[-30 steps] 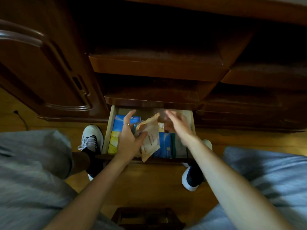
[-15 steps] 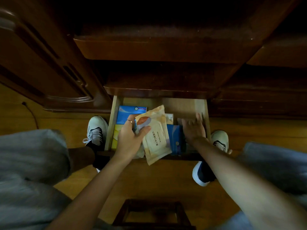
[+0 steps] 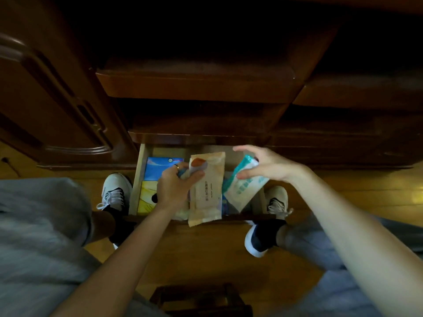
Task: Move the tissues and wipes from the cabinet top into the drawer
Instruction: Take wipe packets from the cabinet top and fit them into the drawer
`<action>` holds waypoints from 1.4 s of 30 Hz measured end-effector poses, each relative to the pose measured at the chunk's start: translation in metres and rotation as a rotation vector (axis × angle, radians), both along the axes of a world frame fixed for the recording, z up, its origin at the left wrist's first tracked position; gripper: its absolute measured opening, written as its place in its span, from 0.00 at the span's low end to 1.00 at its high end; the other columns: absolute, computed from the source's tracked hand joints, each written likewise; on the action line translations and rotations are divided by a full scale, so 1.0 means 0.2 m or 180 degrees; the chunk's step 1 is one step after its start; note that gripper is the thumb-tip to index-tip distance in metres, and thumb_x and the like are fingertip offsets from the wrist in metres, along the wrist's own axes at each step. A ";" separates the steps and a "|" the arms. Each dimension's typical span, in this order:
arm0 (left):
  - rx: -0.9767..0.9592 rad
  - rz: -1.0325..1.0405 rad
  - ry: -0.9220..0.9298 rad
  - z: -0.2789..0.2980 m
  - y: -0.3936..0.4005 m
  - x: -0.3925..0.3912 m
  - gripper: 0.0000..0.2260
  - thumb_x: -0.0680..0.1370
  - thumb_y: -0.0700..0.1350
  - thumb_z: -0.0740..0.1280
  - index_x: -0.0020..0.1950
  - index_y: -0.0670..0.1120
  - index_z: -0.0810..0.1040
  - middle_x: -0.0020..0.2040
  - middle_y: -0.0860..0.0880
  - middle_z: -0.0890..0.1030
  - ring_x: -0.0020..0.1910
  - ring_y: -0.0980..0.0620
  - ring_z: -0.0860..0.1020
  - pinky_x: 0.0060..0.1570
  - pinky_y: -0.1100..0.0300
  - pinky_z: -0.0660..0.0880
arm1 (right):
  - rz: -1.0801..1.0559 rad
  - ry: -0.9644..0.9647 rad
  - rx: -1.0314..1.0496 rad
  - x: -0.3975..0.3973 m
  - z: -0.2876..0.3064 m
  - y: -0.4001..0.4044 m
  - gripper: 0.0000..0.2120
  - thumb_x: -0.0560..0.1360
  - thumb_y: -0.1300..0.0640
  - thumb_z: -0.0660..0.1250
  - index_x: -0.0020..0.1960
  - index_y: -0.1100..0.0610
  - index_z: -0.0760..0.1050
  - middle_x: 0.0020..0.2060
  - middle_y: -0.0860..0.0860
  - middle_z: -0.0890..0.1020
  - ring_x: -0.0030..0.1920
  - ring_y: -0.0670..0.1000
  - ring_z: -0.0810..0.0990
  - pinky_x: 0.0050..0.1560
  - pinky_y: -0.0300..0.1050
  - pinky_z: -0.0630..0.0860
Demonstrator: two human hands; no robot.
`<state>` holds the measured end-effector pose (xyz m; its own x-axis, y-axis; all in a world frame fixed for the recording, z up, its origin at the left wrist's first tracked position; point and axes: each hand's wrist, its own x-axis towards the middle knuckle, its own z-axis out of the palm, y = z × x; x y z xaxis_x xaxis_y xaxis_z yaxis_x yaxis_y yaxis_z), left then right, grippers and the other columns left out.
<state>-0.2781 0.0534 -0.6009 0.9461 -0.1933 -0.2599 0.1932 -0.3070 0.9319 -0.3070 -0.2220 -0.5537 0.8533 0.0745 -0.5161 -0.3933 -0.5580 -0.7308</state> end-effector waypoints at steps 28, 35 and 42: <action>0.0312 0.0147 -0.0514 -0.09 0.00 0.03 0.02 0.75 0.55 0.73 0.47 0.60 0.83 0.43 0.63 0.81 0.46 0.71 0.77 0.39 0.77 0.71 | 0.1068 -0.0392 -0.3002 0.17 -0.06 0.03 0.13 0.81 0.48 0.65 0.58 0.56 0.80 0.56 0.50 0.74 0.58 0.54 0.75 0.48 0.52 0.76; 0.0437 0.0296 -0.0544 -0.10 0.10 0.06 0.02 0.76 0.55 0.73 0.47 0.60 0.82 0.44 0.64 0.82 0.48 0.70 0.78 0.40 0.78 0.70 | 0.1655 0.0393 -0.2889 0.26 -0.18 0.12 0.08 0.80 0.49 0.66 0.45 0.51 0.78 0.41 0.52 0.80 0.40 0.53 0.81 0.36 0.49 0.75; 0.0396 0.0336 -0.0535 -0.08 0.16 0.07 0.04 0.77 0.54 0.72 0.51 0.58 0.83 0.47 0.60 0.84 0.49 0.63 0.81 0.48 0.62 0.79 | 0.1742 0.0149 -0.3547 0.23 -0.43 0.14 0.09 0.81 0.56 0.62 0.58 0.48 0.78 0.50 0.52 0.81 0.53 0.55 0.79 0.47 0.48 0.72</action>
